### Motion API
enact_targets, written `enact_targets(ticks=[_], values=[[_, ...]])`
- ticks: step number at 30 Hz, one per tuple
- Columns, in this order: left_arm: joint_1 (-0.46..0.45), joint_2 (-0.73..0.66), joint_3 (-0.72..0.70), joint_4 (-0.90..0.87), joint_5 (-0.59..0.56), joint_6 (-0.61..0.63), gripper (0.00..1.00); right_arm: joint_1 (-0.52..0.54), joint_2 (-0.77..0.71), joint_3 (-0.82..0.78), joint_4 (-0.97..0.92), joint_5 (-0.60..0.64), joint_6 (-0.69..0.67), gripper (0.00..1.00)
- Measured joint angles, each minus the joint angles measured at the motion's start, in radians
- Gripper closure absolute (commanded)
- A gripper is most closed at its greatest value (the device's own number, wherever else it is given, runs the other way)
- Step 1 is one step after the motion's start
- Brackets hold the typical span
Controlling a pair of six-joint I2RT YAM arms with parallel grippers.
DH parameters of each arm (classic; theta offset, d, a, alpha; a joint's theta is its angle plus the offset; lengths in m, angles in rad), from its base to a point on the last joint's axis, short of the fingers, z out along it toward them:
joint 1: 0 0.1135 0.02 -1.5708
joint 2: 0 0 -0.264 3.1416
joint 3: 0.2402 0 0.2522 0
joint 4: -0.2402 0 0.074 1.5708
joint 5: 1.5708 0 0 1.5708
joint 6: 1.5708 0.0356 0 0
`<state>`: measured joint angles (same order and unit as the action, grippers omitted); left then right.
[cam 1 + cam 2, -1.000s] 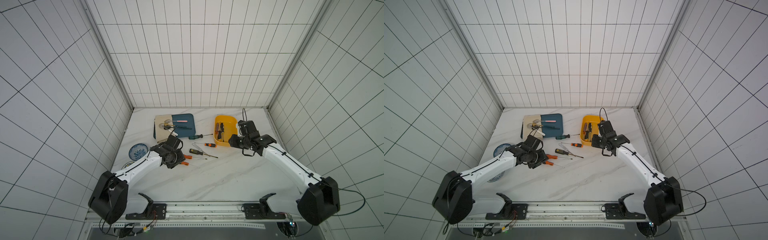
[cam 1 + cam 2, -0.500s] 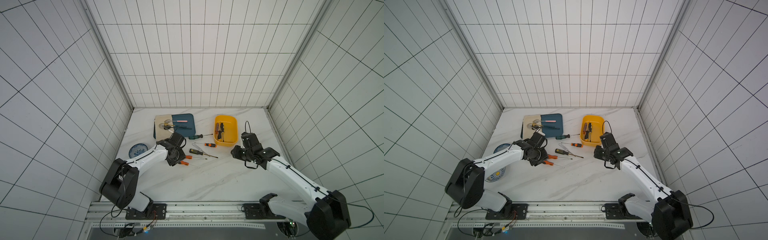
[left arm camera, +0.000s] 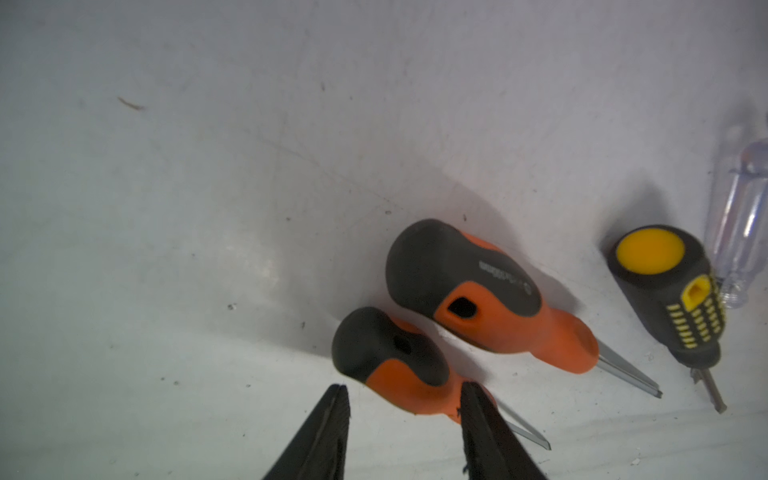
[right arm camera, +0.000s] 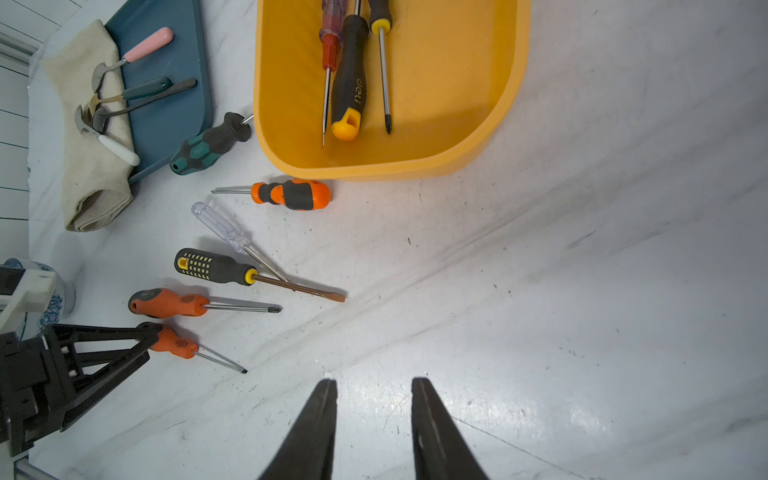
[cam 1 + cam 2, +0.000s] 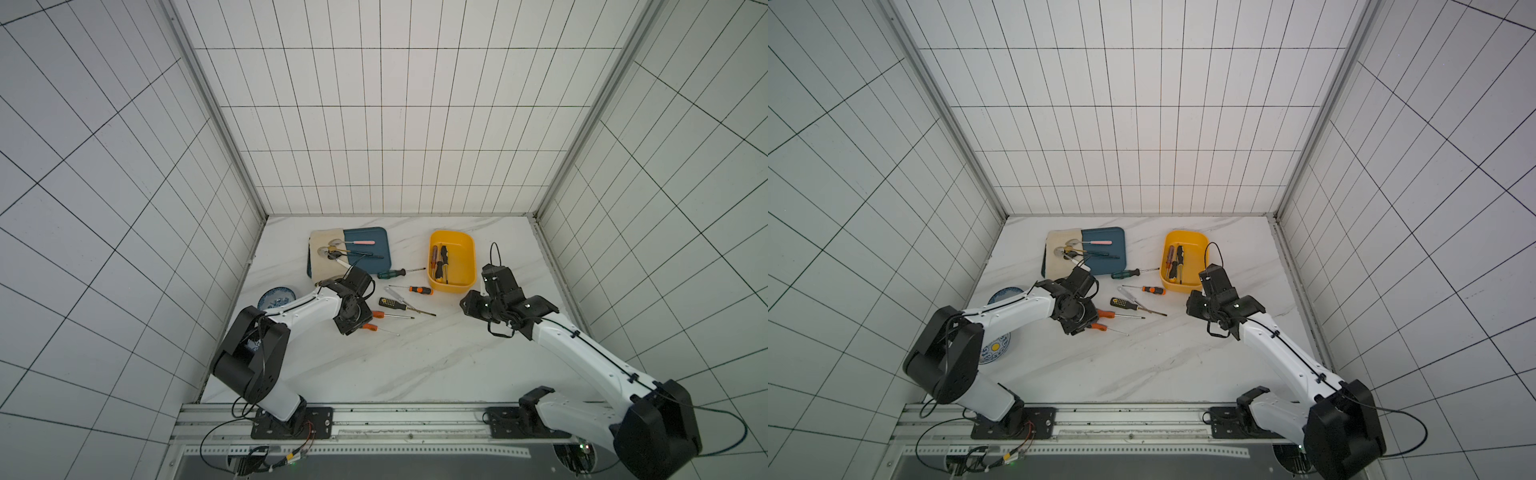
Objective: Put the screwdriver on the desktop into the storage box
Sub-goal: Pick up the screwdriver from the center of the board.
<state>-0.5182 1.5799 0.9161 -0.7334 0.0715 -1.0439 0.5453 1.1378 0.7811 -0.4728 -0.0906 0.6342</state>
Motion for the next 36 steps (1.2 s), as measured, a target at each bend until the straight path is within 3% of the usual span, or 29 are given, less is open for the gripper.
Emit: enact_targets(ticks=[11,25,36], values=[[0.000,0.036,0.004,0.016,0.003,-0.010,0.55,0.000,0.012,0.000,0.010,0.000,0.003,0.66],[0.000,0.036,-0.018,0.022,0.012,-0.016,0.65,0.000,0.018,-0.001,0.028,0.000,0.010,0.66],[0.001,0.020,-0.035,0.039,0.026,-0.021,0.86,0.006,0.018,-0.009,0.035,0.000,0.017,0.66]])
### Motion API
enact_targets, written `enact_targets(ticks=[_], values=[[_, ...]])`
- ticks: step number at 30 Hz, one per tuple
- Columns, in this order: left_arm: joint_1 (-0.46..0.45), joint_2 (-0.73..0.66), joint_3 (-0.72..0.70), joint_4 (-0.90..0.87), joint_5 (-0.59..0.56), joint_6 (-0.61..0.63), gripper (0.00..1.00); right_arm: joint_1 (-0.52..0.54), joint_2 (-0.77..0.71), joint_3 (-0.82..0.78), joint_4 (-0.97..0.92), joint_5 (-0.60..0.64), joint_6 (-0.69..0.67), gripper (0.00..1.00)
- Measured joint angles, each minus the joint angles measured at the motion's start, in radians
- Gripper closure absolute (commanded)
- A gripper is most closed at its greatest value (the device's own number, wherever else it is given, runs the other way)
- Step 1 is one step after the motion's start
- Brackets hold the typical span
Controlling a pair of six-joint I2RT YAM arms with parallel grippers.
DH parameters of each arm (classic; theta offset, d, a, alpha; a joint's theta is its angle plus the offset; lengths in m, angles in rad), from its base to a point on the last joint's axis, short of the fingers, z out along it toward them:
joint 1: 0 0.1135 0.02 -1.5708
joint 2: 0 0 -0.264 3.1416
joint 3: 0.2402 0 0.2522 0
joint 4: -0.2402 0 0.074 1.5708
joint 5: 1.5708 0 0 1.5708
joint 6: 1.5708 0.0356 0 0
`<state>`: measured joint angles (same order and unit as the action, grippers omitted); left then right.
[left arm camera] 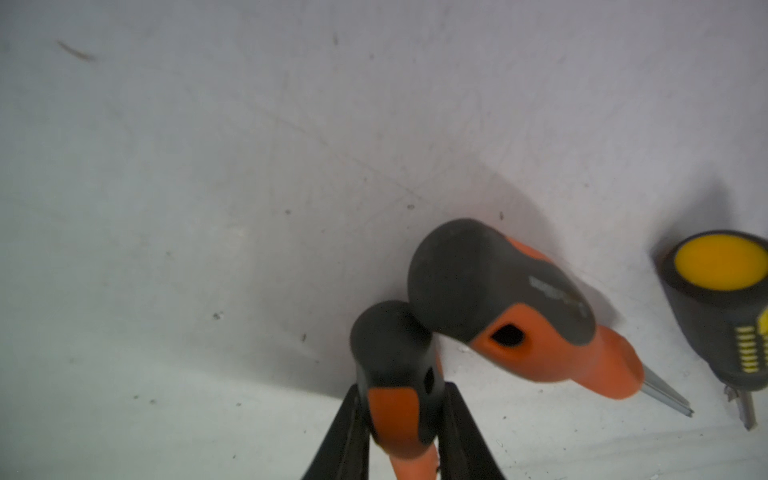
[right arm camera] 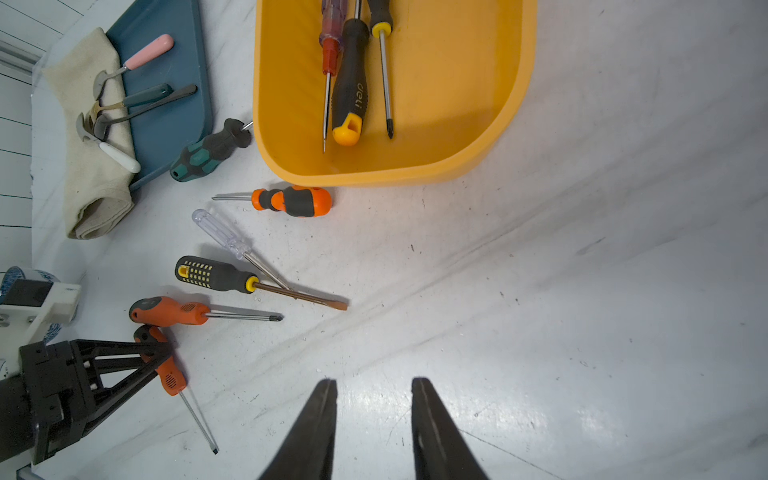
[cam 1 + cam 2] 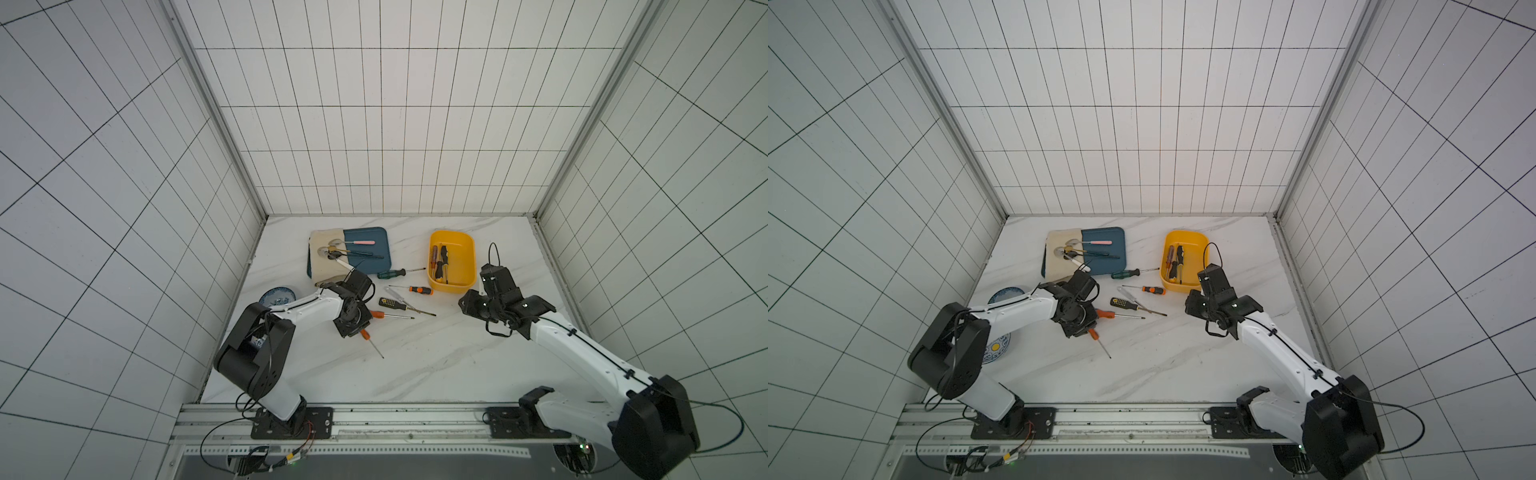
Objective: Put the screwdriver on the desktop into the storage box
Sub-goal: Pick up the screwdriver from the center of the board.
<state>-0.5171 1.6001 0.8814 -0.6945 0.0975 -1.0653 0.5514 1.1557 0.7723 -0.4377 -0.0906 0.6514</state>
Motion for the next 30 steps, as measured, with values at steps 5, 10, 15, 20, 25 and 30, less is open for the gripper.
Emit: enact_targets(ticks=[5,10,15,20,25,30], values=[[0.000,-0.015,-0.014,0.003,0.005,0.000,0.95,0.001,0.000,0.000,0.001,-0.001,0.001,0.65],[0.000,-0.063,-0.024,-0.008,0.008,0.000,1.00,0.025,0.000,0.000,0.022,-0.019,-0.004,0.61],[-0.003,-0.136,-0.021,-0.015,0.007,0.006,1.00,0.053,0.000,0.000,0.043,-0.037,-0.016,0.60],[-0.019,-0.171,0.019,-0.028,0.008,0.035,1.00,0.072,0.000,0.000,0.063,-0.082,-0.043,0.59],[-0.038,-0.184,0.071,0.003,0.032,0.072,1.00,0.093,0.001,0.002,0.105,-0.164,-0.069,0.58],[-0.066,-0.195,0.096,0.067,0.072,0.095,1.00,0.120,0.035,0.027,0.161,-0.268,-0.082,0.57]])
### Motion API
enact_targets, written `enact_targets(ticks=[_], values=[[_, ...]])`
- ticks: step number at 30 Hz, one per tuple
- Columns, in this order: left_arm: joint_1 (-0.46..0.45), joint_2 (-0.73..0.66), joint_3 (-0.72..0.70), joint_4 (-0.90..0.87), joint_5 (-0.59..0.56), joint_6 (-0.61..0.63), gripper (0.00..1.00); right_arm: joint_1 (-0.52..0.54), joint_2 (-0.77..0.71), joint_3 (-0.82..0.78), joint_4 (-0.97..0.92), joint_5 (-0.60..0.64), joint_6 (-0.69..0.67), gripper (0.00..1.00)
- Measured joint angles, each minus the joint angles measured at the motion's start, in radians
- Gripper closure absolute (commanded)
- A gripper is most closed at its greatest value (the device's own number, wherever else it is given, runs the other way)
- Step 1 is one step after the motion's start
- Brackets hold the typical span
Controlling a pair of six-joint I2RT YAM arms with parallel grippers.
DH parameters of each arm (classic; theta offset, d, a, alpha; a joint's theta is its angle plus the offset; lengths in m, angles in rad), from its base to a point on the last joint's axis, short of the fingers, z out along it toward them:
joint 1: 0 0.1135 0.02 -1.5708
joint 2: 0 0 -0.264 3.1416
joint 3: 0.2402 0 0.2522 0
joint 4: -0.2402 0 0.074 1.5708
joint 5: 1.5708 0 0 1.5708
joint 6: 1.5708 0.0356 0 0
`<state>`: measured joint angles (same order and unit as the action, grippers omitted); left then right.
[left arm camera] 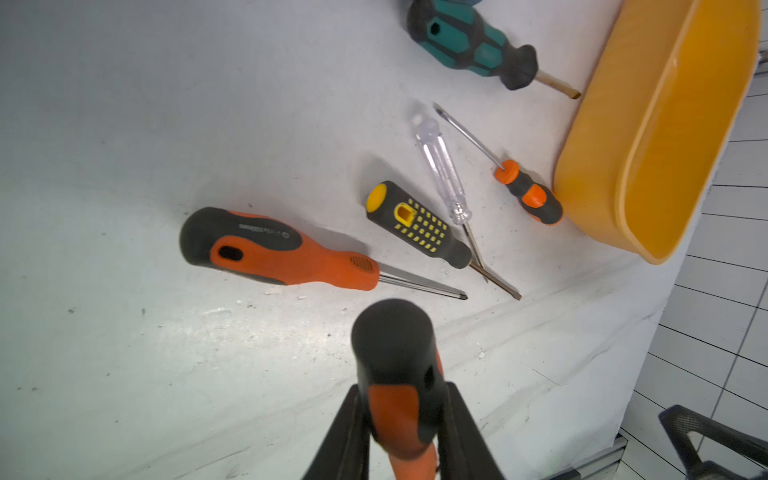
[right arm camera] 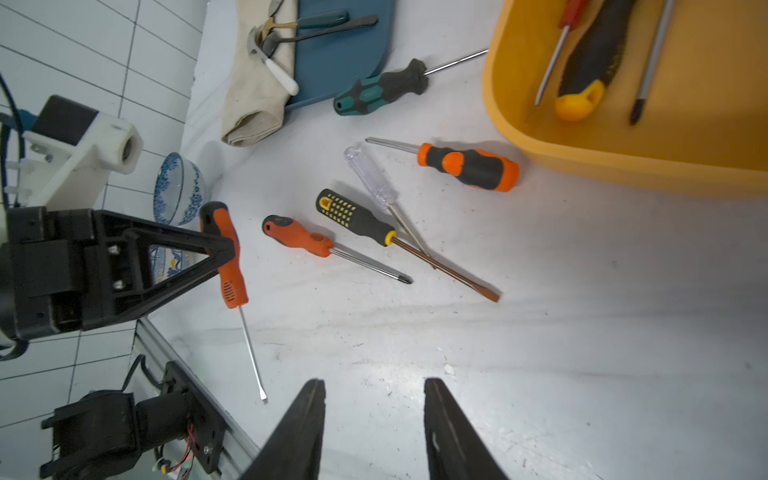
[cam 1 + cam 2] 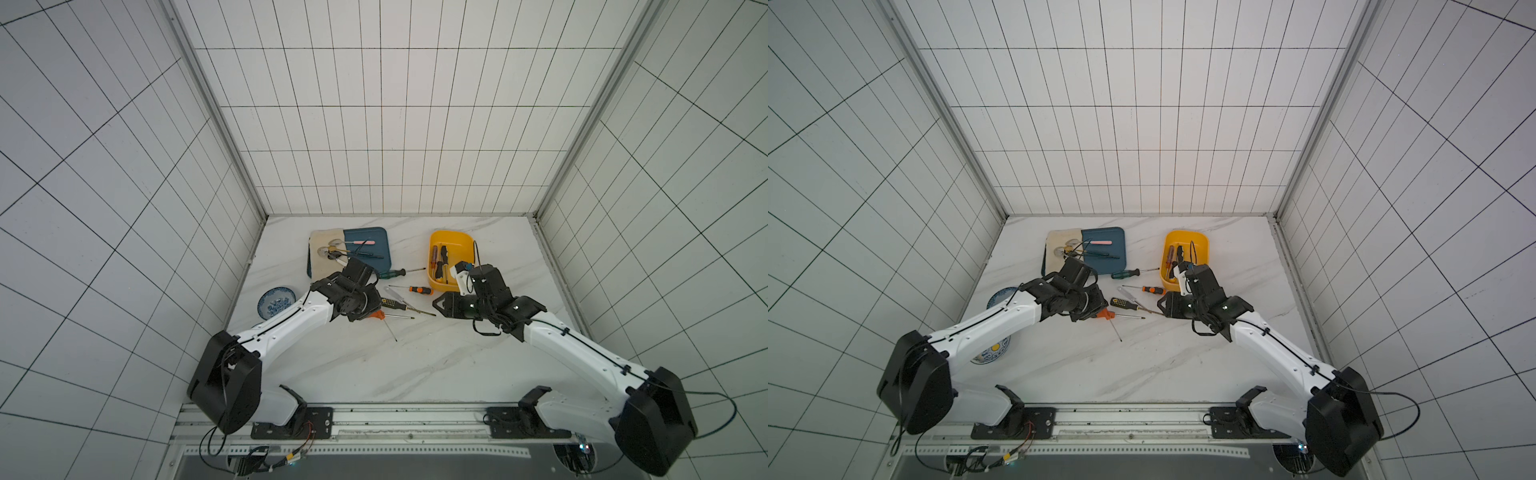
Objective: Put the screwdriver on the desktop into the storage box
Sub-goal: Pick up the screwdriver from the center of the board.
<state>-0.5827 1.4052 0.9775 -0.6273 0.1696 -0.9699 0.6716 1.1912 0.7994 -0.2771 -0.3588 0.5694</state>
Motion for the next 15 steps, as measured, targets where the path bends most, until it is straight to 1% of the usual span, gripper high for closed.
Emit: enact_targets(ticks=[8,15], values=[[-0.039,-0.033,0.005,0.137,0.074,0.018,1.00,0.039,0.062,0.034,0.103,-0.139,0.001,0.55],[-0.063,-0.071,0.004,0.244,0.126,0.021,1.00,0.063,0.094,0.048,0.153,-0.214,0.008,0.55]])
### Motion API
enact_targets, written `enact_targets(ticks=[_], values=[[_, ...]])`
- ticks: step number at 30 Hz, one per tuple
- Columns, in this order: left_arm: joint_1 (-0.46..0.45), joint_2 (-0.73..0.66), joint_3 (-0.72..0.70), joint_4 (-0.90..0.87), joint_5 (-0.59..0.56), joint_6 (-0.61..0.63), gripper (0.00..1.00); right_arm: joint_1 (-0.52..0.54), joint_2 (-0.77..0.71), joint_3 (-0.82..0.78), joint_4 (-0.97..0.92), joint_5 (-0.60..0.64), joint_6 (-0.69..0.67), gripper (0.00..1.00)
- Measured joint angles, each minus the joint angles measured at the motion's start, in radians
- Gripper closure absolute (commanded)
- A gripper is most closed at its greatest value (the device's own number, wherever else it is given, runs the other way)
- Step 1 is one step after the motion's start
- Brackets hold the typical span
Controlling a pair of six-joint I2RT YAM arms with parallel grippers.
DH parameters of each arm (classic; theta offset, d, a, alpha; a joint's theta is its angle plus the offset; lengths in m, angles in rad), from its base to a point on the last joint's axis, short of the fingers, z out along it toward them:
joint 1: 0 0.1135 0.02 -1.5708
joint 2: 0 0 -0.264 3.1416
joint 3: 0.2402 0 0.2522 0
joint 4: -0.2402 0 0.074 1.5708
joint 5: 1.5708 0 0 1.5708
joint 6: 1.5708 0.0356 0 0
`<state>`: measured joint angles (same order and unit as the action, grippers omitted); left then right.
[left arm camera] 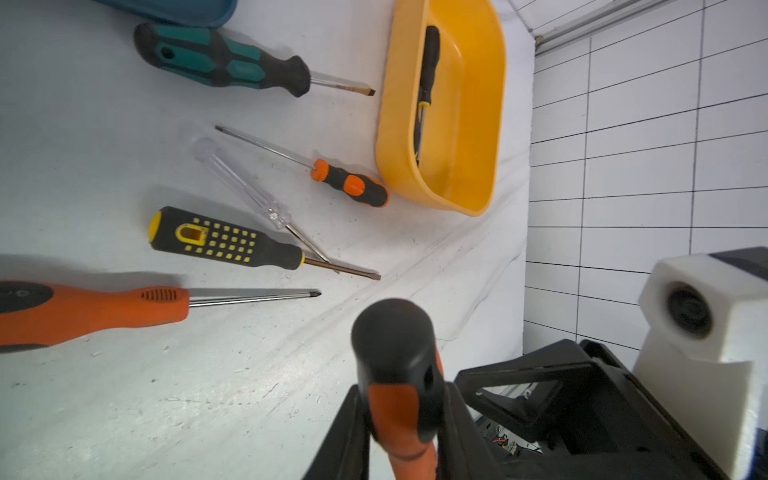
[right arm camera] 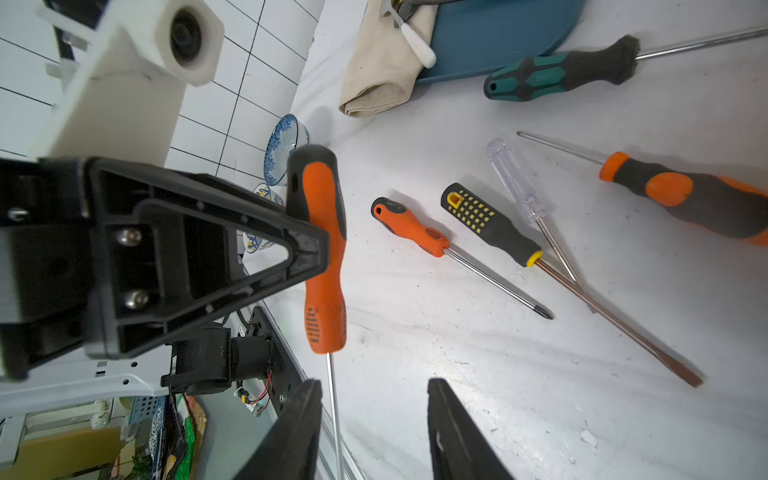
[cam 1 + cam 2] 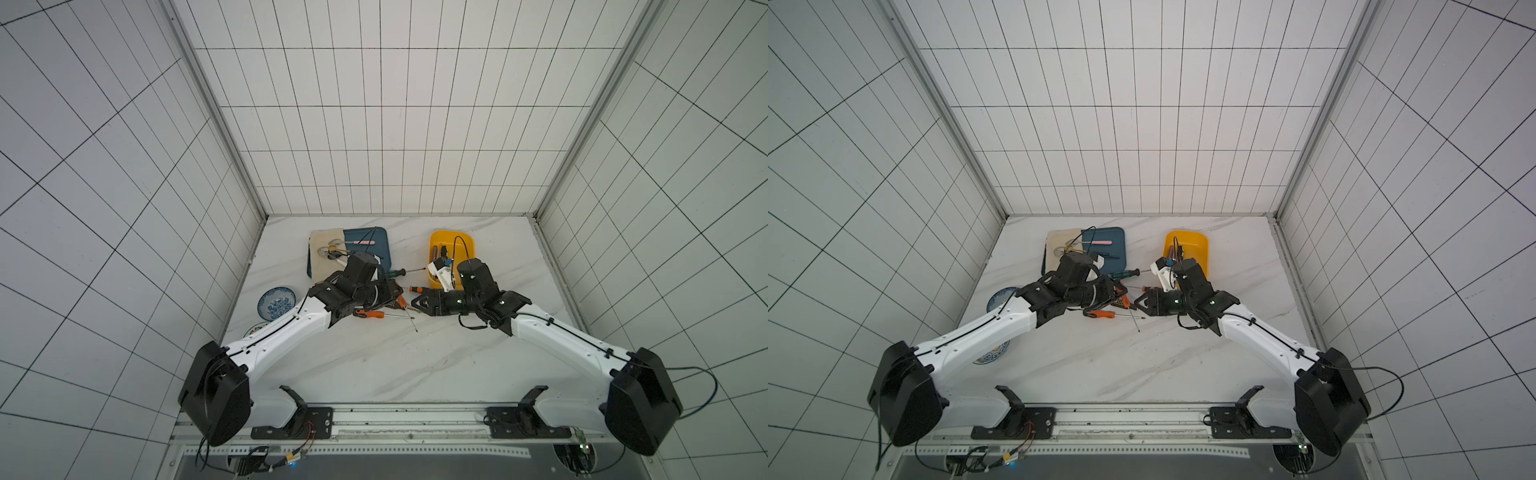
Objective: Put the screwdriver on the desktop into the storage box
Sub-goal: Pick up the screwdriver from the center of the board.
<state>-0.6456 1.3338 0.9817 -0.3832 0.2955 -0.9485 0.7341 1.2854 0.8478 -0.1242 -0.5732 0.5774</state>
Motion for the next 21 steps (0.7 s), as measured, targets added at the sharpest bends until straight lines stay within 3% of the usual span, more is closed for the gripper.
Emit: enact_targets(ticks=[13,21], values=[[-0.031,-0.013,0.000,0.089,0.047,0.003,1.00,0.027,0.019,0.041,0.008,-0.042,0.000,0.55],[-0.038,-0.013,0.000,0.116,0.062,0.003,1.00,0.027,0.027,0.048,0.014,-0.043,0.000,0.63]])
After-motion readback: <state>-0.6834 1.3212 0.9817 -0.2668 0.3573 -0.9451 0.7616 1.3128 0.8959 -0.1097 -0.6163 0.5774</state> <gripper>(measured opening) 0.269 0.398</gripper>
